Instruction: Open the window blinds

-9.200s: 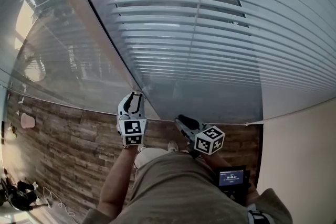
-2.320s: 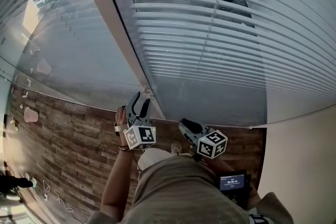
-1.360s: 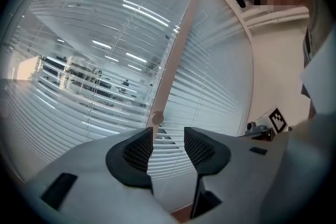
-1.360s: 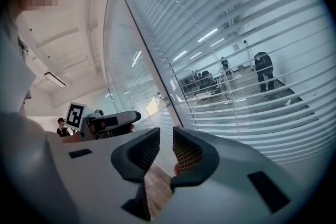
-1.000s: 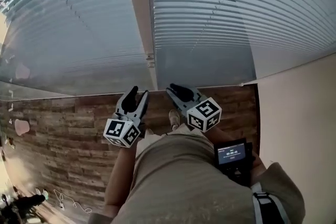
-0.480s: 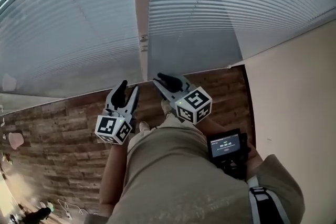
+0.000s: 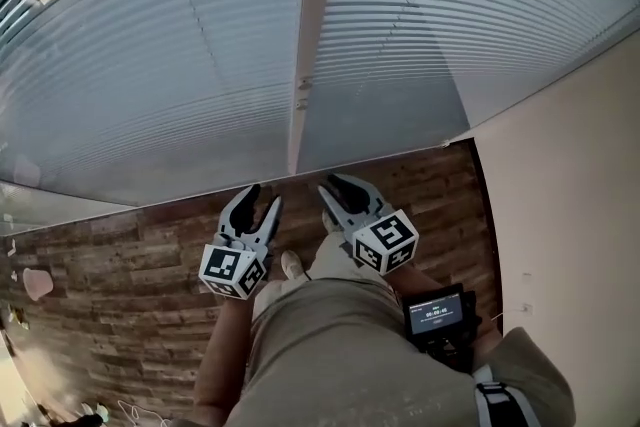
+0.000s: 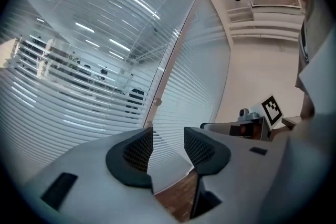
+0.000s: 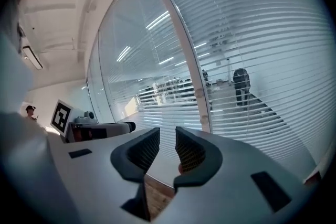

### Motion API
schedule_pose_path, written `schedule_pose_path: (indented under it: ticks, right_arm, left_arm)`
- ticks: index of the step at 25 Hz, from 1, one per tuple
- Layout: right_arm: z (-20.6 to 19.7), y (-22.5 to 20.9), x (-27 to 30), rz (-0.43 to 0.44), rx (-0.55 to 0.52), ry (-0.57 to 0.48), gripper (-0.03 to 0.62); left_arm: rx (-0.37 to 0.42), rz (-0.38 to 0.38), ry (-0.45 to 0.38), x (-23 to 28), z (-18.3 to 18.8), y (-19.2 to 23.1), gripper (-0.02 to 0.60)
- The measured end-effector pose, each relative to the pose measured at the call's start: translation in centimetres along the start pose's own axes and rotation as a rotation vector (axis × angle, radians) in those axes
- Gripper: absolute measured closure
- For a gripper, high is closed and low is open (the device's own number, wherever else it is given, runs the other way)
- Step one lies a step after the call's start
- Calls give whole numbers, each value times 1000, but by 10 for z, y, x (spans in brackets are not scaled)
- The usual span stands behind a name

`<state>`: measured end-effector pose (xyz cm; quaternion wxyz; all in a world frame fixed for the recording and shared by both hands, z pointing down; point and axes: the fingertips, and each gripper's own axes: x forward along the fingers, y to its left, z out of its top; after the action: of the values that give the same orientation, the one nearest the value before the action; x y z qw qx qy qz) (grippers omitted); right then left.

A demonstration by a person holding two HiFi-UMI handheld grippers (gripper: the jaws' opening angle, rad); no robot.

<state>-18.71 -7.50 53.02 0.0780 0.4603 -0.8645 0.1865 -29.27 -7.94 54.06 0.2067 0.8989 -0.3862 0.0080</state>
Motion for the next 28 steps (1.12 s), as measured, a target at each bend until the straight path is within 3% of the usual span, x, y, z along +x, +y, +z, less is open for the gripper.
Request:
schedule_pose_path:
  ticks: [8,17,28]
  right_arm:
    - [-28,0,-45,-83,50,32,511]
    - [-12,11,-96,-39,33,-44,499]
    - [-65,-12,-280,20,44,-72,485]
  left_arm:
    - [-6,-42,45,-25,-31,-19,387]
    - [45,-38,47,-38,-35,-82,387]
    - [42,42,34,-60,-105,-248,387]
